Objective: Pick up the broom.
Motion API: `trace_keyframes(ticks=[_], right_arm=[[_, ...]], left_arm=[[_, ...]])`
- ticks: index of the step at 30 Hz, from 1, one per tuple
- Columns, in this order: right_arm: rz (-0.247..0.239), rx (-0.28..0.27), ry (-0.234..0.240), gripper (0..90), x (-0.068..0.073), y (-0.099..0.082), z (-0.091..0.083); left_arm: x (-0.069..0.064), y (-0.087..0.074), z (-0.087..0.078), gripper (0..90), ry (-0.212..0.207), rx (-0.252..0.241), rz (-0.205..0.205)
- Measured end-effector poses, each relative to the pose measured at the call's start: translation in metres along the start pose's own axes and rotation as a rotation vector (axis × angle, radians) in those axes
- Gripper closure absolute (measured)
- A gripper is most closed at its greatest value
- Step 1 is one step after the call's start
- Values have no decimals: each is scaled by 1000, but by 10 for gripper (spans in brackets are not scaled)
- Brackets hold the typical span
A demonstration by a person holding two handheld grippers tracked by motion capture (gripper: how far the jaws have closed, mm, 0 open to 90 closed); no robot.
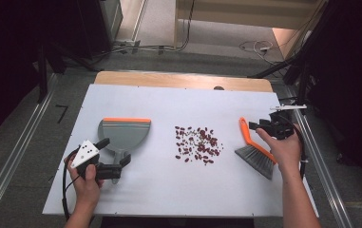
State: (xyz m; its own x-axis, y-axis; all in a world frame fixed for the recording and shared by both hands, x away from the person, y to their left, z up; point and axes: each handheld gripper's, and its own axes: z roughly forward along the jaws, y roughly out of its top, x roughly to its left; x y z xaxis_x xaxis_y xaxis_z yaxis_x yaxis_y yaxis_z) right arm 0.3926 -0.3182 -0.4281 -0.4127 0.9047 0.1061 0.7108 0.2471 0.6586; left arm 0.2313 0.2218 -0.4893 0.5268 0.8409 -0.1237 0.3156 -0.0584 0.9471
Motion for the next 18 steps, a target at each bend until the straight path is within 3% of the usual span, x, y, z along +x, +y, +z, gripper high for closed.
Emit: trace_keyframes(ticks=[2, 5, 8, 12, 18], right_arm=[[-25, 24, -13, 516, 2, -2, 3], [63, 56, 33, 555, 4, -4, 9], [36, 118, -12, 560, 8, -5, 17], [45, 174, -28, 557, 10, -7, 24], [21, 256, -75, 586, 11, -13, 35]], left_arm=[[0, 0, 0, 0, -1, 2, 0], [0, 0, 0, 0, -3, 0, 0], [0, 0, 0, 0, -4, -1, 0], [0, 0, 0, 0, -5, 0, 2], [-1, 0, 0, 0, -7, 3, 3]])
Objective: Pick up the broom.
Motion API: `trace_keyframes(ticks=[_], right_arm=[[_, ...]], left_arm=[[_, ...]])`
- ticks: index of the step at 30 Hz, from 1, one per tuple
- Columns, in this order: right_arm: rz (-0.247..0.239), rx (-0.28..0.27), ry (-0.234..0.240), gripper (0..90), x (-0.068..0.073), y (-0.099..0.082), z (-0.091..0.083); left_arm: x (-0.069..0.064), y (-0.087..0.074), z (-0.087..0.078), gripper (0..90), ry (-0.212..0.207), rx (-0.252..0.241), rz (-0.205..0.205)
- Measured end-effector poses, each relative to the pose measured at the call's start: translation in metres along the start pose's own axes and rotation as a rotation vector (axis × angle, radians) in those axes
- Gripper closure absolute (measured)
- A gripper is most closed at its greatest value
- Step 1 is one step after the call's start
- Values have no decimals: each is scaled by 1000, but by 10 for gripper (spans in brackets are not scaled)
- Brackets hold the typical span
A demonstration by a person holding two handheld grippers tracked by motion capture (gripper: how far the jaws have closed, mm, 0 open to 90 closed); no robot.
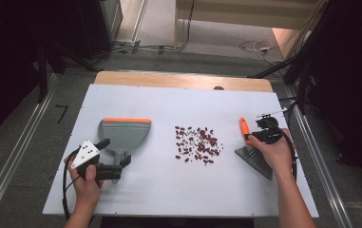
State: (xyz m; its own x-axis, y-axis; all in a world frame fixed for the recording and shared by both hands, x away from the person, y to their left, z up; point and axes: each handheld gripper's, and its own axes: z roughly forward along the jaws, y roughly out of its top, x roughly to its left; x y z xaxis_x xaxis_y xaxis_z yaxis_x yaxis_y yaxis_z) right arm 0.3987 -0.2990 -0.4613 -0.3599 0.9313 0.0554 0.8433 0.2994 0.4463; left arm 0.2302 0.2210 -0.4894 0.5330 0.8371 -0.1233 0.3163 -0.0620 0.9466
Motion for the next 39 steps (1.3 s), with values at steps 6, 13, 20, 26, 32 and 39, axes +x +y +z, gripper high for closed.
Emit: trace_keyframes(ticks=[6, 13, 20, 26, 32, 39], right_arm=[[-8, 62, -25, 638, 3, -3, 10], [-18, 63, -71, 671, 9, -4, 12], [-10, 31, -56, 681, 7, -8, 12], [-12, -53, -13, 681, 3, -18, 9], [52, -188, 69, 683, -6, -32, -7], [110, -392, 139, 688, -12, -52, -28]], left_arm=[[1, 0, -1, 0, 1, -1, 0], [1, 0, -3, 0, 1, -7, -14], [-2, 1, -5, 0, 3, -10, -6], [-2, 2, -5, 0, 3, -12, -9], [-2, 4, -8, 0, 11, -23, -10], [-9, 9, -9, 0, 21, -28, 17]])
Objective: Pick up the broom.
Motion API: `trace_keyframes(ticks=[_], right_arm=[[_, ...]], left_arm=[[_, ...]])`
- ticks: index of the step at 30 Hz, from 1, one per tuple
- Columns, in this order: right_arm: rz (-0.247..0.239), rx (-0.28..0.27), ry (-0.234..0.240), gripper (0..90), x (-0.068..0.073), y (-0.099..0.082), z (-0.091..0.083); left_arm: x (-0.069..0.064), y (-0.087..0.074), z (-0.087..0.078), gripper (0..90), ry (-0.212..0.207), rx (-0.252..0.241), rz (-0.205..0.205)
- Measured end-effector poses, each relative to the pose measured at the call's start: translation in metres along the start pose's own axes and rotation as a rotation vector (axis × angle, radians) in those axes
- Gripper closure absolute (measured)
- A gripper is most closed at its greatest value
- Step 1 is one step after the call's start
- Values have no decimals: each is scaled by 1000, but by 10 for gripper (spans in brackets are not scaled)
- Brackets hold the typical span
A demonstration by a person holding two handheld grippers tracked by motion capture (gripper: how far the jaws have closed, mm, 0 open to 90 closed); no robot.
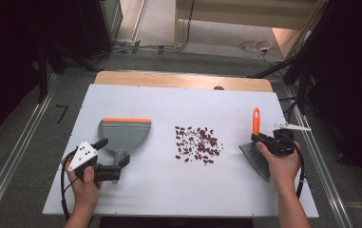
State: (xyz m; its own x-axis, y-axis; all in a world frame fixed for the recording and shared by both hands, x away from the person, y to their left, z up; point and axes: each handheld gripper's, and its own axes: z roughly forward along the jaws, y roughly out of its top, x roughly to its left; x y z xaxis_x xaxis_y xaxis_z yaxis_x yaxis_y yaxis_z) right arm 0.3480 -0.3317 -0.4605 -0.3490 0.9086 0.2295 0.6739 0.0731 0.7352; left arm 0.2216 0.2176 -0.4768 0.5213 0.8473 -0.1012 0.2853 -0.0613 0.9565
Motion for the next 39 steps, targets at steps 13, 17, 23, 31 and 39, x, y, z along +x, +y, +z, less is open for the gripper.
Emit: trace_keyframes(ticks=[13, 17, 23, 31, 39], right_arm=[[-19, -249, 82, 690, 2, -7, -20], [-7, -320, 109, 691, 2, -7, -26], [-30, -378, 113, 692, 12, -2, -36], [-65, -411, 135, 692, 31, 6, -43], [-89, -417, 162, 693, 46, 11, -42]], left_arm=[[-22, 13, 8, 0, -25, -2, 60], [-25, 18, 12, 0, -37, -4, 65], [-29, 26, 16, 0, -46, -12, 54], [-36, 34, 24, 0, -73, -15, 63], [-43, 42, 39, 0, -104, -18, 62]])
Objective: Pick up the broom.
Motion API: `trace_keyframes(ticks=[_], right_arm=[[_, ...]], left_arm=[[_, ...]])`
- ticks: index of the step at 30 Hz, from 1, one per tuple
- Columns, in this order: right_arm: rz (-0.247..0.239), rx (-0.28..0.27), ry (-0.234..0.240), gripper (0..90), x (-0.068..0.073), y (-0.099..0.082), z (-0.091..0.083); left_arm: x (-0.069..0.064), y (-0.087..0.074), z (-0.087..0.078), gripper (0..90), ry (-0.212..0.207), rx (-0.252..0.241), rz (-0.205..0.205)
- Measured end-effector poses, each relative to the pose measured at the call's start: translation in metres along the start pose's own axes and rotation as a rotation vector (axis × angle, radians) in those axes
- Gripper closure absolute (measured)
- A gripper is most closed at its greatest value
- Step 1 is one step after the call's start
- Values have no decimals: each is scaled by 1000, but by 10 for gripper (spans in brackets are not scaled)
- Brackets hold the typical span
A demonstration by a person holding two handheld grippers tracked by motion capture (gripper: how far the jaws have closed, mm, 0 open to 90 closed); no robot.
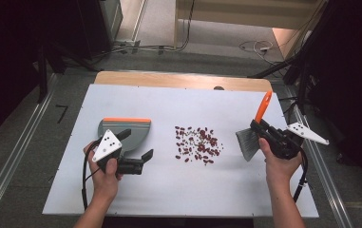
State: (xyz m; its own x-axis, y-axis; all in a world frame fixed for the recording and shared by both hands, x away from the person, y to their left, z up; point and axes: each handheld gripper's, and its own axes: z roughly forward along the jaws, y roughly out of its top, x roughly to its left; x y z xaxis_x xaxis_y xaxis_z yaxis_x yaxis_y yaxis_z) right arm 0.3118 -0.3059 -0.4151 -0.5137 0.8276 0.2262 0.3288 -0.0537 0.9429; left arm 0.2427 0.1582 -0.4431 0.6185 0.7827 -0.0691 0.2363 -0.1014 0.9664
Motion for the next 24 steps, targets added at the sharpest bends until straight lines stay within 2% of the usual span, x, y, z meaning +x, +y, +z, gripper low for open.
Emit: trace_keyframes(ticks=[16, 24], right_arm=[[-28, 0, 57, 693, 30, 3, 19], [-40, -2, 91, 692, 49, 2, 28]], left_arm=[[-10, 8, 27, 11, -40, -18, -11], [-22, 11, 35, 14, -96, -30, -20]])
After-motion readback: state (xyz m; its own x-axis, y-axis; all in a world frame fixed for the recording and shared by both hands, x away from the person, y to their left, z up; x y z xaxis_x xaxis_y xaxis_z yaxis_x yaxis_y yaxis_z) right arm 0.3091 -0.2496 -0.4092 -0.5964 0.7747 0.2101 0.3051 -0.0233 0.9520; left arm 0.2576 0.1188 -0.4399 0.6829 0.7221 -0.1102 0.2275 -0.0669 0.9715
